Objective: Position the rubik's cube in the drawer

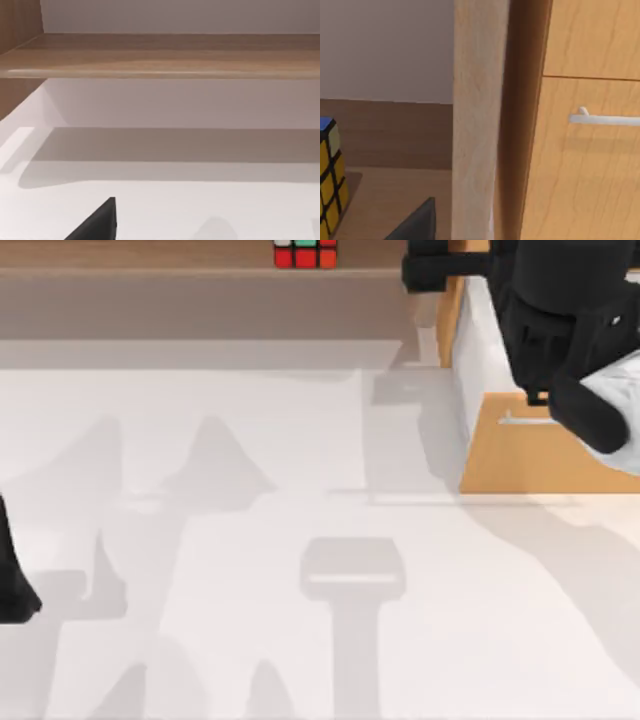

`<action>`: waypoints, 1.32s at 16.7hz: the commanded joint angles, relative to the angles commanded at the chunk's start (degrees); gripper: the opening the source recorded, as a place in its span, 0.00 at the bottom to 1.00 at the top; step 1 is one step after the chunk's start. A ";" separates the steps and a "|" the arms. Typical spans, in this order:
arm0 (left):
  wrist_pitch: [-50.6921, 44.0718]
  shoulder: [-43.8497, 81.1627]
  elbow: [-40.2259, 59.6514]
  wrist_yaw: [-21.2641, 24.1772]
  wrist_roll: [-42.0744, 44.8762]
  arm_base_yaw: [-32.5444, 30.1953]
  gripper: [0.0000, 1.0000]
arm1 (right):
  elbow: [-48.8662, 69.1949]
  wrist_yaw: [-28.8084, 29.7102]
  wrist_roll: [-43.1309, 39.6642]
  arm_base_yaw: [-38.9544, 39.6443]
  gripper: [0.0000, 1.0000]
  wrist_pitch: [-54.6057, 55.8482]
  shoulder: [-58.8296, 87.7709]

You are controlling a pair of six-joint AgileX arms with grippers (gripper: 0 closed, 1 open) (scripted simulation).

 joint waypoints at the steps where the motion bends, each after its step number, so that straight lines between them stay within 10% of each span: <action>1: 0.00 0.00 0.00 0.00 0.00 0.00 1.00 | 3.69 1.89 -0.05 1.83 1.00 1.83 5.43; 10: 0.00 0.00 0.00 0.00 0.00 0.00 1.00 | 27.17 12.74 -0.51 12.07 1.00 13.84 35.95; 22: 0.00 0.00 0.00 0.00 0.00 0.00 1.00 | 36.08 11.18 -0.65 10.45 1.00 11.04 41.56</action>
